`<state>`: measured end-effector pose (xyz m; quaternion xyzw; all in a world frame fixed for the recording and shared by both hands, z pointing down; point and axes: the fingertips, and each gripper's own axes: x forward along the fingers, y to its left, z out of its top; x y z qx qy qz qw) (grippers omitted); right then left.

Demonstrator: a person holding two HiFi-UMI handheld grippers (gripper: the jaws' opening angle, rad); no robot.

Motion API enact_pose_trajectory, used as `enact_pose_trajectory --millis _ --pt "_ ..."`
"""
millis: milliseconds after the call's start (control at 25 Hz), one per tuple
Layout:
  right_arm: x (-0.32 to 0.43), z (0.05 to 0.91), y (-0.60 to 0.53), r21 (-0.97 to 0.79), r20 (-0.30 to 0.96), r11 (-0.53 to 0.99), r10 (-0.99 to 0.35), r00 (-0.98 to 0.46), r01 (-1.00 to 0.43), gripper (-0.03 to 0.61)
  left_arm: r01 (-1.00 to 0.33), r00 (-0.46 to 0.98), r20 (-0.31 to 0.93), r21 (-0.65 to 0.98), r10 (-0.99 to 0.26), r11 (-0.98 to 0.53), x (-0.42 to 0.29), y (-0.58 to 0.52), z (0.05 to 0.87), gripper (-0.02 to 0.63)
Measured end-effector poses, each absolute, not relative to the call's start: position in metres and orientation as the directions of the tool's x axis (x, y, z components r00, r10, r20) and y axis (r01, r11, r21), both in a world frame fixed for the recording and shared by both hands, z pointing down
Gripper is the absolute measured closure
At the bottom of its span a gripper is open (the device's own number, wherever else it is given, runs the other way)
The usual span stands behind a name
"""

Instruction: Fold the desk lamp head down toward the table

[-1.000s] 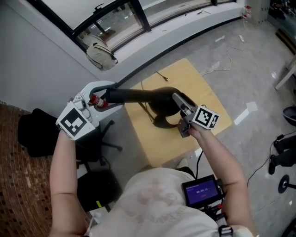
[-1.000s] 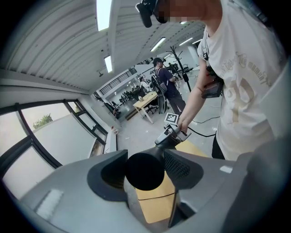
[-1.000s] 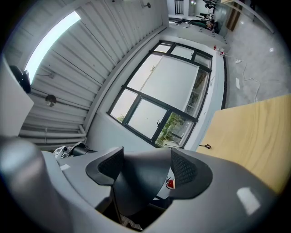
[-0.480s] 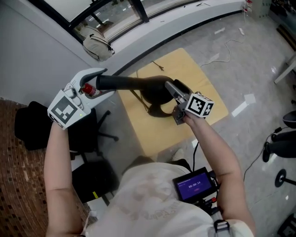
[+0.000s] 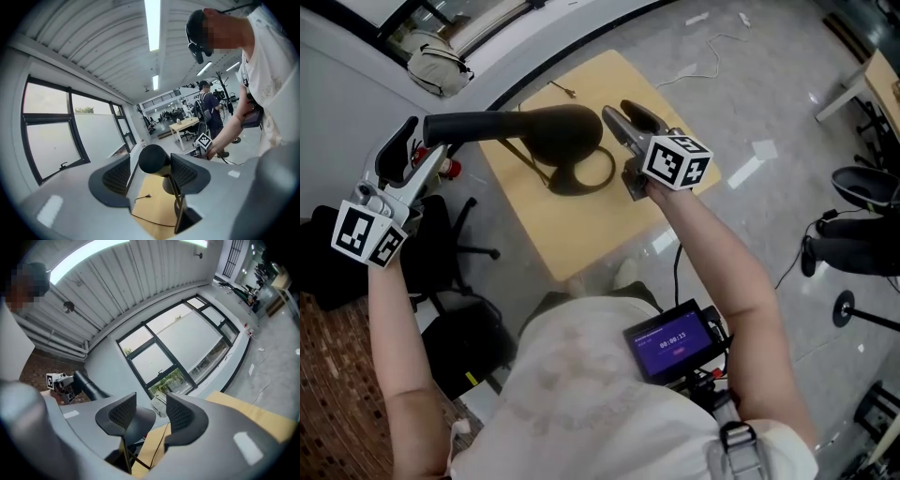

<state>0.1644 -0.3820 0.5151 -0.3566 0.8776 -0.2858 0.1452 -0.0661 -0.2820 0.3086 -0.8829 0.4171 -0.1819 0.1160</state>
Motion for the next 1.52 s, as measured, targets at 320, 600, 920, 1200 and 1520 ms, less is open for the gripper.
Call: enact_pose_trajectory --millis 320,600,920,1200,1520 --pt "0.192 0.496 -0.365 -0.491 0.006 0.582 -0.741 -0.671 -0.647 0.557 -0.771 0.574 0.124 -0.251 -0.809 -0.585 -0.075 -0.257 0.330 0.484" --pt "0.190 0.488 -0.330 -0.421 0.058 0.579 -0.751 -0.658 -0.698 0.566 -0.830 0.532 0.093 -0.135 -0.841 -0.540 -0.103 -0.224 0.365 0.537" --pt "0.173 0.488 -0.261 -0.364 0.135 0.604 -0.719 -0.682 -0.709 0.566 -0.850 0.522 0.122 -0.013 -0.844 -0.527 -0.100 -0.172 0.417 0.582" --pt "0.157 0.471 -0.213 -0.325 0.120 0.639 -0.703 -0.700 -0.697 0.566 -0.845 0.535 0.102 0.078 -0.839 -0.530 -0.096 -0.139 0.439 0.600" --pt "0.119 0.464 -0.153 -0.259 0.091 0.708 -0.660 -0.746 -0.657 0.566 -0.850 0.524 0.116 0.138 -0.844 -0.508 -0.098 -0.101 0.473 0.601"
